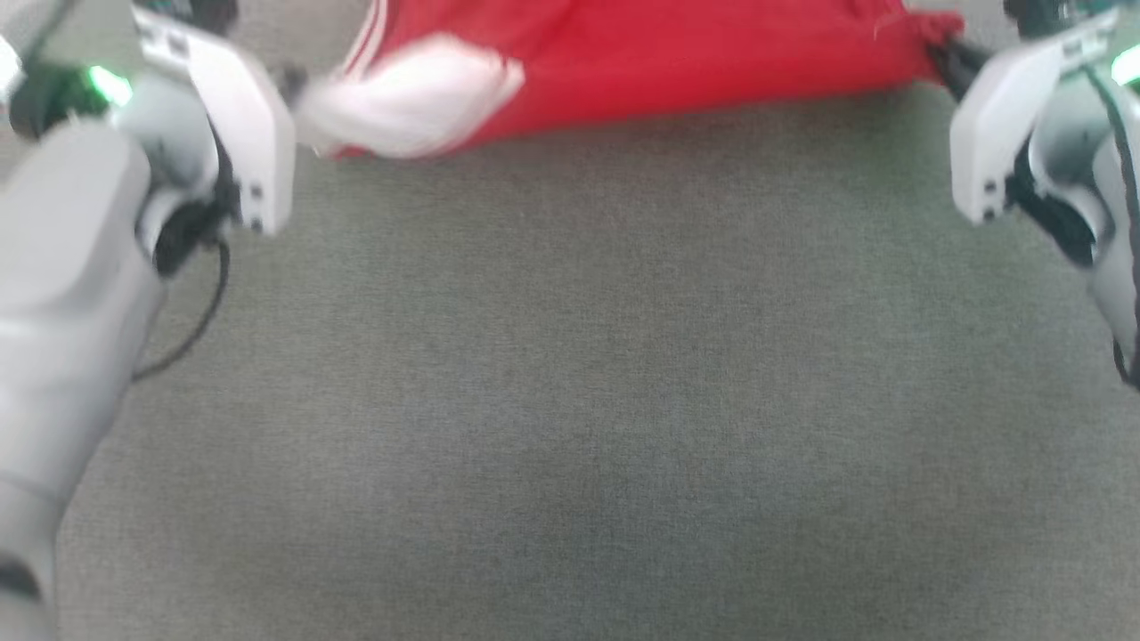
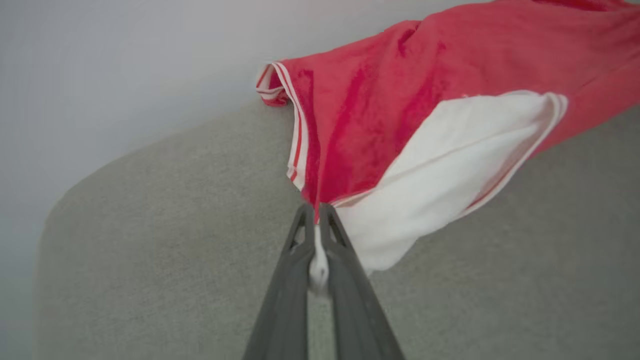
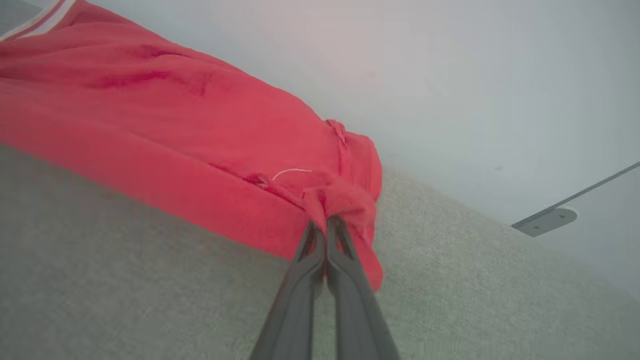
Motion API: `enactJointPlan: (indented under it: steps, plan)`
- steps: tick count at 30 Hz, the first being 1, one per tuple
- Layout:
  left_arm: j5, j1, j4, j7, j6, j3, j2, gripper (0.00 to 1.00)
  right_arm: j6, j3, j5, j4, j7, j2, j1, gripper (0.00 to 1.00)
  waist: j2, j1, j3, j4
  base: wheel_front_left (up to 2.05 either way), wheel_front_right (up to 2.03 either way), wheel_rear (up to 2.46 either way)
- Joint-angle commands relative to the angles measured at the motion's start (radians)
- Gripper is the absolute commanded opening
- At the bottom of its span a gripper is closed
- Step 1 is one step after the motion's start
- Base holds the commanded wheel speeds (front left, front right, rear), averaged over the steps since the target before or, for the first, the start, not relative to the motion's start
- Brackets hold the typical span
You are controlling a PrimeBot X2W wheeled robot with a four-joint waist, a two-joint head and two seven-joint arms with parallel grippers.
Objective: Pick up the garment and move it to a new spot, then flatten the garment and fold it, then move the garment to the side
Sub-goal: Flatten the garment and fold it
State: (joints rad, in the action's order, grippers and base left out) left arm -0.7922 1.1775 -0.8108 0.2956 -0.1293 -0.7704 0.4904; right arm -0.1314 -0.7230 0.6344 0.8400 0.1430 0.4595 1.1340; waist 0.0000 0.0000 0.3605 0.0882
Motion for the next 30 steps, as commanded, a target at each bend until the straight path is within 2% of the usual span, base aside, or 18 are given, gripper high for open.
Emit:
enactJointPlan:
  steps: [1, 3, 7, 15, 22, 27, 30]
  plan:
    - [-0.006, -0.023, 0.021, 0.018, -0.001, -0.001, 0.014, 0.0, 0.001, -0.005, 0.014, -0.018, 0.007, 0.014, -0.03, 0.0, 0.0, 0.0, -0.011, 0.007, 0.0, 0.0, 0.0]
    - [-0.027, -0.079, 0.082, 0.059, 0.007, -0.006, 0.042, 0.0, 0.001, -0.012, 0.042, -0.066, 0.019, 0.041, -0.076, 0.0, 0.0, 0.0, -0.022, 0.012, 0.0, 0.0, 0.0]
    - [-0.057, -0.2, 0.234, 0.137, 0.054, -0.017, 0.104, 0.0, 0.001, -0.018, 0.099, -0.169, 0.052, 0.096, -0.185, 0.0, 0.0, 0.0, -0.039, 0.017, 0.0, 0.0, 0.0]
    - [-0.132, -0.461, 0.571, 0.226, 0.204, -0.009, 0.242, 0.0, 0.001, 0.014, 0.168, -0.363, 0.133, 0.191, -0.399, 0.0, 0.0, 0.0, -0.058, 0.018, 0.0, 0.0, 0.0]
    - [-0.185, -0.646, 0.775, 0.246, 0.317, -0.005, 0.33, 0.0, 0.001, 0.088, 0.195, -0.54, 0.219, 0.252, -0.587, 0.0, 0.0, 0.0, -0.072, 0.01, 0.0, 0.0, 0.0]
    - [-0.211, -0.759, 0.873, 0.239, 0.366, -0.016, 0.375, 0.0, 0.001, 0.162, 0.206, -0.673, 0.311, 0.277, -0.758, 0.0, 0.0, 0.0, -0.082, 0.001, 0.0, 0.0, 0.0]
    - [-0.222, -0.789, 0.89, 0.244, 0.377, -0.018, 0.387, 0.0, 0.001, 0.183, 0.212, -0.711, 0.349, 0.281, -0.815, 0.0, 0.0, 0.0, -0.086, -0.002, 0.0, 0.0, 0.0]
